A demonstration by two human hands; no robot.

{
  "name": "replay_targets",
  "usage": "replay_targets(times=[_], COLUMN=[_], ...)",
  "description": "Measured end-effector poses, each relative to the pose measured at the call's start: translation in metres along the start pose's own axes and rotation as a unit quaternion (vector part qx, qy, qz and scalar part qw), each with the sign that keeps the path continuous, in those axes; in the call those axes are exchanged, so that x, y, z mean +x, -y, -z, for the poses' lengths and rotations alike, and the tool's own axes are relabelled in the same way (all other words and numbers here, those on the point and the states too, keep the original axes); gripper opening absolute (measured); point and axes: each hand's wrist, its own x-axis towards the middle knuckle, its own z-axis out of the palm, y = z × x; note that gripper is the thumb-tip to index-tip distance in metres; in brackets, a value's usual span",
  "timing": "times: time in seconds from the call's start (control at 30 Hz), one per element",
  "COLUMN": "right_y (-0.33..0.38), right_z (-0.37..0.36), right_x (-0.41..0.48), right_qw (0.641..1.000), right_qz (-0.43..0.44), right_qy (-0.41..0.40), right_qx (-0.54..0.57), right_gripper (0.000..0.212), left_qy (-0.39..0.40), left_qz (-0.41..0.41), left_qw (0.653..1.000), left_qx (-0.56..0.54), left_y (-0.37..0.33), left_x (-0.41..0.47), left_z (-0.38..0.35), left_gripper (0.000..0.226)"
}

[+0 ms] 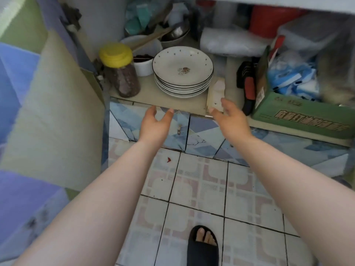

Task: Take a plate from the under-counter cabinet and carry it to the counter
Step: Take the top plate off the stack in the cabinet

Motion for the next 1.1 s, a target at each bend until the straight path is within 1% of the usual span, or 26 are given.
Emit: replay_targets(times=[0.17,0.33,0.43,0.6,0.67,0.73,0.83,0.9,1.0,1.1], right_y=[-0.028,-0.039,-0.039,-0.023,-0.013,-0.005,0.003,0.005,0.008,0.01], right_z=[-0.018,-0.029,-0.031,-0.029,-0.028,-0.028,-0.029,-0.031,-0.035,-0.038], right_x=[0.03,0.049,0.056,0.074,0.081,0.087,0.098,0.107,0.116,0.124], right_qw=[0.999,0.997,0.996,0.995,0.994,0.991,0.991,0.991,0.991,0.991], right_qz=[0.034,0.062,0.079,0.077,0.091,0.112,0.115,0.117,0.118,0.114], right_qy=[-0.024,-0.04,-0.04,-0.055,-0.059,-0.057,-0.052,-0.053,-0.048,-0.049], right_qx=[0.001,0.013,0.013,0.034,0.033,0.037,0.037,0.027,0.033,0.045], right_gripper=[0.064,0.065,0.07,0.076,0.072,0.063,0.058,0.057,0.05,0.046], left_qy=[-0.016,-0.039,-0.042,-0.038,-0.039,-0.036,-0.039,-0.04,-0.024,-0.033], left_qz=[-0.037,-0.065,-0.088,-0.123,-0.131,-0.135,-0.131,-0.129,-0.149,-0.149], left_qw=[0.999,0.997,0.995,0.991,0.989,0.988,0.988,0.987,0.985,0.984], left_qx=[-0.001,-0.022,-0.026,-0.043,-0.049,-0.066,-0.076,-0.082,-0.088,-0.095], left_y=[0.031,0.042,0.04,0.022,0.014,0.006,-0.003,-0.006,-0.008,-0.009], left_x=[0.028,0.051,0.061,0.076,0.081,0.088,0.101,0.11,0.116,0.125], left_z=[-0.005,-0.01,-0.013,-0.019,-0.021,-0.021,-0.022,-0.022,-0.023,-0.025], left_gripper=[0.068,0.069,0.069,0.068,0.069,0.069,0.067,0.06,0.04,0.039])
